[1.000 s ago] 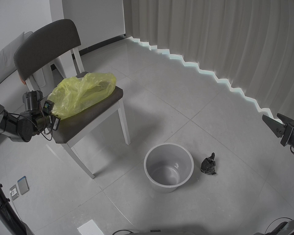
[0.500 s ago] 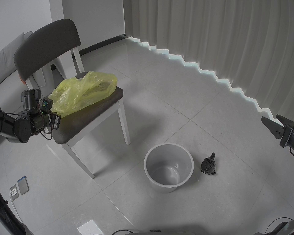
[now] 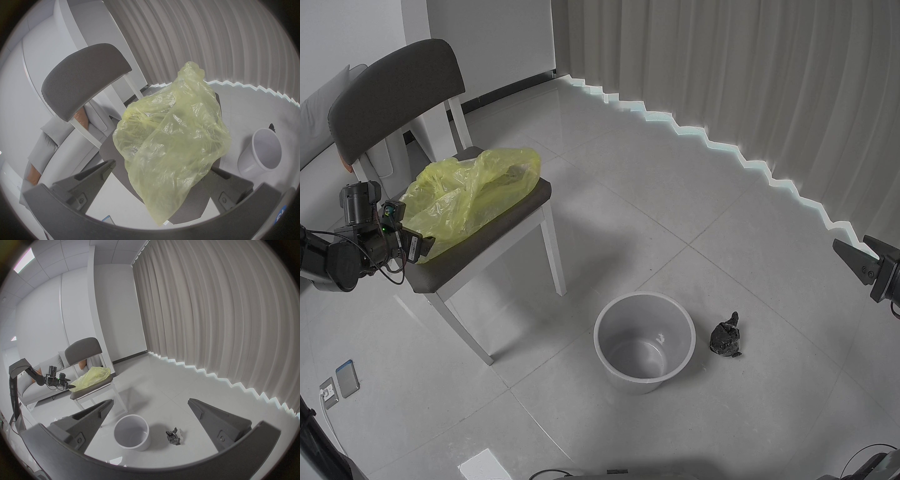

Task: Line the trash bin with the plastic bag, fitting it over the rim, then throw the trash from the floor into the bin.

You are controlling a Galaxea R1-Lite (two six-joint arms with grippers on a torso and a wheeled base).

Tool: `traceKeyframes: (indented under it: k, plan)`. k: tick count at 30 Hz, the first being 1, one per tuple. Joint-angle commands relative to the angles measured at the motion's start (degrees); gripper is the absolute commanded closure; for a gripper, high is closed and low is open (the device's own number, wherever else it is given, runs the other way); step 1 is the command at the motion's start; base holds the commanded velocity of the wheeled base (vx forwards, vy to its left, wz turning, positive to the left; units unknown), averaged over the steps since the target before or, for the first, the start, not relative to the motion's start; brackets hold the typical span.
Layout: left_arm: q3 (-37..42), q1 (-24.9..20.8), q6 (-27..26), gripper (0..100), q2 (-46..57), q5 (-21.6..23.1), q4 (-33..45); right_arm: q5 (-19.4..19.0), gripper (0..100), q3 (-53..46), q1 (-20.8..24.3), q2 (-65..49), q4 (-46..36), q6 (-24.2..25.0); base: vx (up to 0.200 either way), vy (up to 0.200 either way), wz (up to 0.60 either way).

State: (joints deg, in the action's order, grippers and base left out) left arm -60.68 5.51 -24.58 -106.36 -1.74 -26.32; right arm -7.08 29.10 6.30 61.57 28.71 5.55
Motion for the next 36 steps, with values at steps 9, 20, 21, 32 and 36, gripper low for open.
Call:
traceKeyframes:
  k: [9, 20, 21, 32, 36]
  plan:
    - [-0.31, 0.11, -0.21, 100, -0.51, -0.37, -0.14, -0.04, 0, -0.01, 0.03, 0.30, 0.12, -0.01, 0.000, 0.000, 0.00]
    - [-0.22, 0.11, 0.49, 100, 0.72, -0.19, -0.14, 0.14, 0, 0.26, 0.47, 0.21, 0.30, -0.01, 0.000, 0.000, 0.00]
    - [-0.22, 0.11, 0.76, 100, 0.89, -0.10, -0.22, 0.23, 0, 0.34, 0.73, 0.04, 0.30, -0.01, 0.000, 0.000, 0.00]
    - [-7.34, -10.26, 5.77, 100, 16.71, 5.00, 8.83, 1.19, 0, 6.67, 13.03, 5.66, -0.58, -0.80, 0.000, 0.000, 0.00]
    - [-15.69, -13.86, 5.15, 100, 21.64, 10.44, 22.10, 1.02, 0, 10.10, 13.74, 10.76, -0.85, -0.80, 0.000, 0.000, 0.00]
